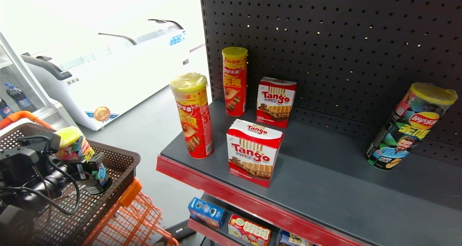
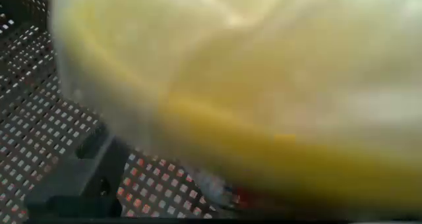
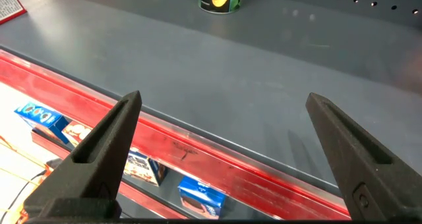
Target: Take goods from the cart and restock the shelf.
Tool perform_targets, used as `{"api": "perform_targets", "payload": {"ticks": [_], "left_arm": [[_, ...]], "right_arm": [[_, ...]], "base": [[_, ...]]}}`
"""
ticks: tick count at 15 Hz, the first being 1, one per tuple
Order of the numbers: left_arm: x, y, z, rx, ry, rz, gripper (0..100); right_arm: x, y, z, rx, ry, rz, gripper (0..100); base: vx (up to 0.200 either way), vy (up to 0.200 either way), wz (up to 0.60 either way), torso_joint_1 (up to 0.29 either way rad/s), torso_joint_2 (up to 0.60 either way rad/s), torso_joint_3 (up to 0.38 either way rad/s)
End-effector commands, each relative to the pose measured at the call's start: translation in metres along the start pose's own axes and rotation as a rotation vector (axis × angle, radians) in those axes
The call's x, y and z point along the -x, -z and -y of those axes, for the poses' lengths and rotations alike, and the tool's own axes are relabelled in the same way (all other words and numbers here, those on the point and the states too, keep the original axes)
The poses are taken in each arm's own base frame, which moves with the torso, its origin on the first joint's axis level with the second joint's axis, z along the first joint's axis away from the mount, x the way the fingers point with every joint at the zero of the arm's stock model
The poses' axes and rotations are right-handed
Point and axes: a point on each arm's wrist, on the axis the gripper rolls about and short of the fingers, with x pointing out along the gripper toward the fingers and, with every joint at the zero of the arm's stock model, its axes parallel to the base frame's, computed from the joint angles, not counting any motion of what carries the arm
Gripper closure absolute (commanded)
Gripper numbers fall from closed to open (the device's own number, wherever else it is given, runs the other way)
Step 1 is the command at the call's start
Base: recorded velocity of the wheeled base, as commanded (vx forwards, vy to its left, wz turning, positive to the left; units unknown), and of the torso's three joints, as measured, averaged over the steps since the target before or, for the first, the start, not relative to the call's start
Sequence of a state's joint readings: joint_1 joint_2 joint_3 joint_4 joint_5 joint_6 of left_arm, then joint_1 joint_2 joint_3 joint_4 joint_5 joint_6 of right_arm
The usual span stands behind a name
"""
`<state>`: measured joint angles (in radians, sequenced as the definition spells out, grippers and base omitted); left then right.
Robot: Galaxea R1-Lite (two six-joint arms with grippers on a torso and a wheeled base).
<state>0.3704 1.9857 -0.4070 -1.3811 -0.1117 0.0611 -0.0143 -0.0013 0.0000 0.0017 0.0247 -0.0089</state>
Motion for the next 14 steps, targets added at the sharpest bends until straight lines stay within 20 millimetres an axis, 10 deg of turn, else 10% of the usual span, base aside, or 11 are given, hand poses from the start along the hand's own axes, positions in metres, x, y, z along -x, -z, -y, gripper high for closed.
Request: {"api": "perform_targets", "payload": {"ticks": [1,2,9,14], "left_arm": [[-0.006,0.0,0.0,0.011,0.002,0.009,0],[-0.008,-0.001,0.0,0.01,0.002,0.015,100],[-0.008,-0.012,0.008,-0.02,0.025,0.074,100],[0.037,-0.06,0.014,-0.054,0.098,0.133,100]], "right_arm": [[0.0,0.0,0.0,0.0,0.0,-0.001,0],[0.0,0.0,0.0,0.0,0.0,-0.001,0],[0.0,0.0,0.0,0.0,0.001,-0.001,0],[0.0,0.0,0.0,0.0,0.0,-0.001,0]], "base": [[0.0,0.0,0.0,0.0,0.0,0.0],[0.0,0.0,0.0,0.0,0.0,0.0],[0.0,0.0,0.0,0.0,0.0,0.0],[0.0,0.0,0.0,0.0,0.0,0.0]]}}
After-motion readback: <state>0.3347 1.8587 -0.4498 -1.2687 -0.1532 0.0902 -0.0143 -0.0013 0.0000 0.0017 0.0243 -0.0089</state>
